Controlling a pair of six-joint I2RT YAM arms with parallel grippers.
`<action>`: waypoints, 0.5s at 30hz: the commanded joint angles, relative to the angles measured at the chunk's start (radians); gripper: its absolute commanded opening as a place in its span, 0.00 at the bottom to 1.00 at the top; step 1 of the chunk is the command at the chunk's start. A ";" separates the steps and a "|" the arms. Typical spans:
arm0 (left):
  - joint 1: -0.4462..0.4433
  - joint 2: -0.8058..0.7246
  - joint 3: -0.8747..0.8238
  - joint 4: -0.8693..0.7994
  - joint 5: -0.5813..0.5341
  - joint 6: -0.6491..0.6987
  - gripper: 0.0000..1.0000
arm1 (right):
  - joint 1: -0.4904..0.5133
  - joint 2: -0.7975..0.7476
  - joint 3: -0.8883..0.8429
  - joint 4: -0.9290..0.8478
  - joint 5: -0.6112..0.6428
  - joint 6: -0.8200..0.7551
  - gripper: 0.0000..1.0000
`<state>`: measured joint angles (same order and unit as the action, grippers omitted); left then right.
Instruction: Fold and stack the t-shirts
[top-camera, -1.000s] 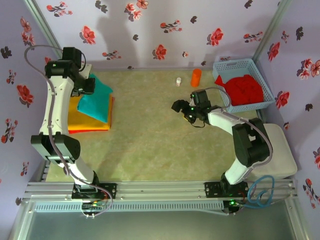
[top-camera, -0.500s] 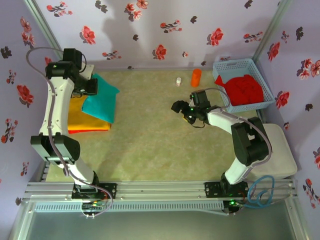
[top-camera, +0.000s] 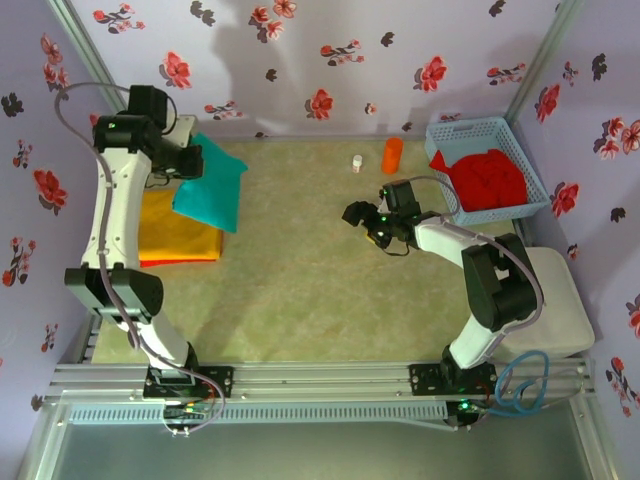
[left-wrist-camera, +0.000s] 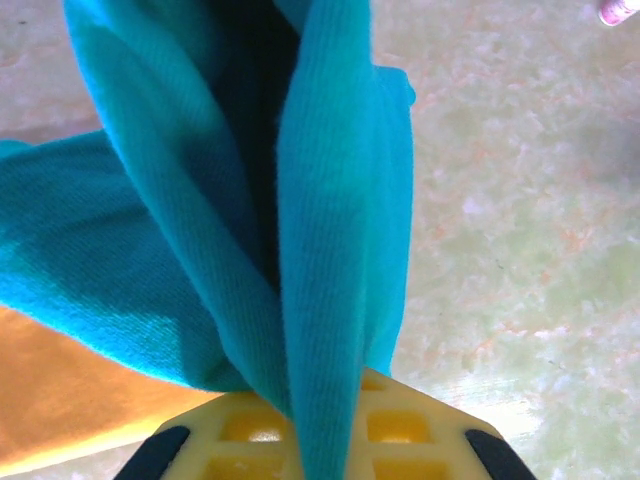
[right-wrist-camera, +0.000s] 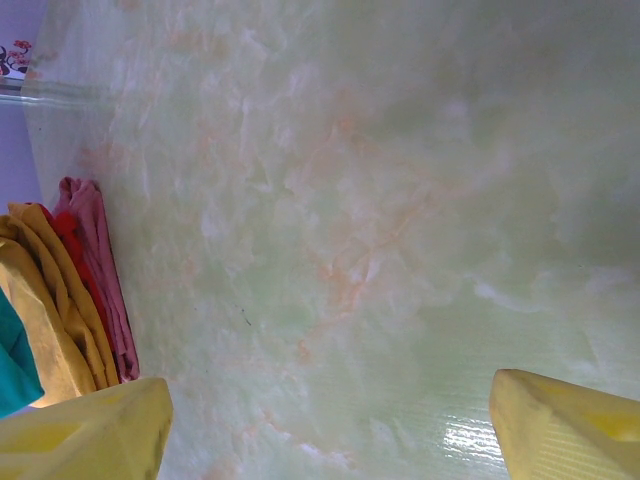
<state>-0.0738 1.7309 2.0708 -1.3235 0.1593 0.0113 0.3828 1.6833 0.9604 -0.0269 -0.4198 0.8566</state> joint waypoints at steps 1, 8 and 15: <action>-0.013 0.037 0.046 -0.020 0.034 0.023 0.00 | -0.008 -0.010 -0.014 0.004 -0.002 -0.002 0.83; 0.018 0.034 -0.003 -0.026 -0.030 0.041 0.00 | -0.008 -0.010 -0.029 0.011 -0.005 0.001 0.83; 0.049 -0.055 -0.082 -0.001 -0.059 0.050 0.00 | -0.008 -0.006 -0.028 0.012 -0.010 0.003 0.83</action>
<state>-0.0395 1.7515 2.0071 -1.3315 0.1184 0.0349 0.3828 1.6833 0.9421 -0.0235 -0.4198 0.8570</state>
